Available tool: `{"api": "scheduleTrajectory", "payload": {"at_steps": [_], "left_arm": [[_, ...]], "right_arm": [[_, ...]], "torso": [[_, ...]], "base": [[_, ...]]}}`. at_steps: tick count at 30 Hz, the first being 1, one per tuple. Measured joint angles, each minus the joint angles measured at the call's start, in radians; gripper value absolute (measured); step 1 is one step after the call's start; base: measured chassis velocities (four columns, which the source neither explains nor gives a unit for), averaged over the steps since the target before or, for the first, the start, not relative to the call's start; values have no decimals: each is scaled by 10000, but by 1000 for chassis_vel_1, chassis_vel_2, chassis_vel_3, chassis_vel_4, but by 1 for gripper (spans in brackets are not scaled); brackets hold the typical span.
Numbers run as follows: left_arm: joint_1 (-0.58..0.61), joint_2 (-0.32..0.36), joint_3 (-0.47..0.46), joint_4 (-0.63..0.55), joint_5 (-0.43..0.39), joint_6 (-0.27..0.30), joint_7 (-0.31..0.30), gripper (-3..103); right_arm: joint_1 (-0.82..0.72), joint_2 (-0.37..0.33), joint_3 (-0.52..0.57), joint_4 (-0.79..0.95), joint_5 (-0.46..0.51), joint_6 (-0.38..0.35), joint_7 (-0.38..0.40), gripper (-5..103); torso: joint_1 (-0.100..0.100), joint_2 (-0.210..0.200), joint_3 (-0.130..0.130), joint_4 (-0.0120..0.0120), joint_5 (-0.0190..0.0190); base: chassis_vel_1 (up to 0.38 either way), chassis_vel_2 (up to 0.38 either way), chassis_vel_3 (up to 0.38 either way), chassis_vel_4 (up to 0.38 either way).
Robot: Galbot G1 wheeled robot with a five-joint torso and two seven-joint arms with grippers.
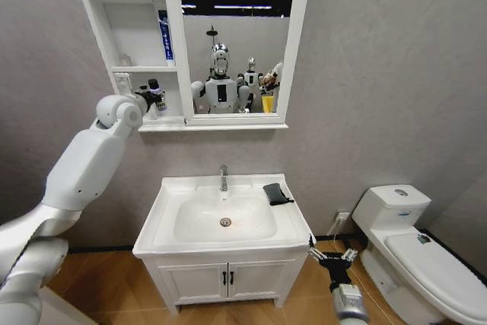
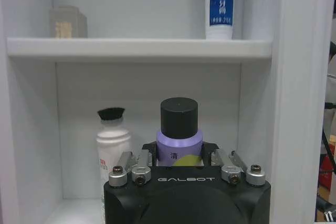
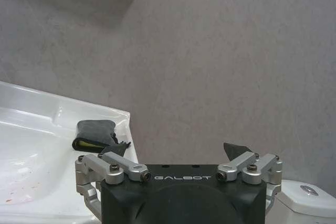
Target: Move facial cleanser and shampoo from washbasin to cabinet, then wipe washbasin with towel.
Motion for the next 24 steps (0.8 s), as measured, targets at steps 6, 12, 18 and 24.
{"api": "scheduleTrajectory", "payload": {"at_steps": [6, 12, 18, 24], "left_arm": [[-228, -522, 65, 1030, 304, -96, 387, 43], [-229, -983, 80, 1621, 641, -157, 615, 43], [-271, -1212, 47, 2006, 1256, -214, 862, 46], [-267, -1297, 15, 2022, 1273, -188, 832, 68]], "right_arm": [[-35, 17, 36, 13, -71, 10, 63, 100], [-208, 42, 219, 18, -46, 144, 151, 100], [-441, 123, 194, -8, 117, 335, 65, 100], [-329, 12, 196, 64, 159, 248, 76, 100]], "torso": [[0, 0, 1, -1, 0], [1, 0, 0, -2, 0], [-1, 0, -1, 0, 0], [-1, 0, -1, -1, 0]], "base": [[0, 0, 0, 0], [0, 0, 0, 0], [0, 0, 0, 0], [0, 0, 0, 0]]}}
